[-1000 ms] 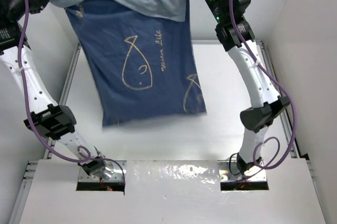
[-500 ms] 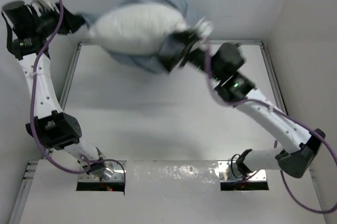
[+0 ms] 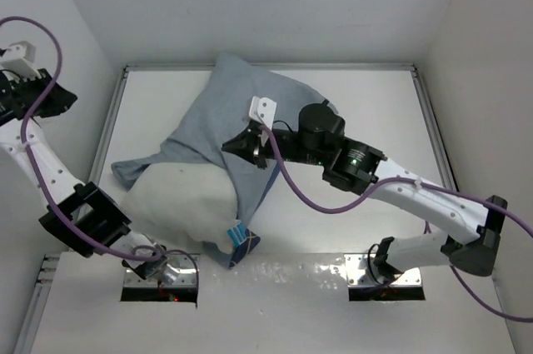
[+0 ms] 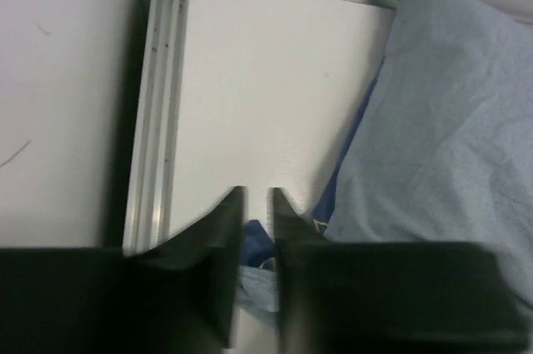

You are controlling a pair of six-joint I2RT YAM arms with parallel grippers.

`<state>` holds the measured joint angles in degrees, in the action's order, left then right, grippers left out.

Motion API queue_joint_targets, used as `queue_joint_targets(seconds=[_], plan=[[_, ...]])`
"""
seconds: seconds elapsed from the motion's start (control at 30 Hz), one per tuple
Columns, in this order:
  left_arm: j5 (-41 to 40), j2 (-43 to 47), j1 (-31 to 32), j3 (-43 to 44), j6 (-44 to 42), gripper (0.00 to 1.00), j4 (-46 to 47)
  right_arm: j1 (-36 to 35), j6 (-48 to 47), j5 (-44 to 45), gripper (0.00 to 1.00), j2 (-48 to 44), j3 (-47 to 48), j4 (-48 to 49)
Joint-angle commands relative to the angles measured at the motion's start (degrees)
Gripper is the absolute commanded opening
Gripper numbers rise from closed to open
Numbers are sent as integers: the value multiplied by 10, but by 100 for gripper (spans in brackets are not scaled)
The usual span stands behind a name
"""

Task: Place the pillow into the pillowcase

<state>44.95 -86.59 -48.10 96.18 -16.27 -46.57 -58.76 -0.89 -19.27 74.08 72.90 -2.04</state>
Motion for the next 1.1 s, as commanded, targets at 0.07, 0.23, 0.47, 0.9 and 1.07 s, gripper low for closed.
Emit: queue_joint_targets(seconds=[0.07,0.23,0.47,0.9,1.07], plan=[[-49,13,10,-54,-63,8,-12,8,-16,196,69,151,81,-36],[-50,-2,19,-93,-136,38,-60,8,-38,175,99,307,223,-133],[-99,20,136,-188,-225,60,-91,8,3,259,65,364,171,-68],[-30,70,389,-156,-335,73,-122,16,63,162,0,271,164,10],[-22,102,462,-223,-327,82,-59,51,147,126,0,278,166,17]])
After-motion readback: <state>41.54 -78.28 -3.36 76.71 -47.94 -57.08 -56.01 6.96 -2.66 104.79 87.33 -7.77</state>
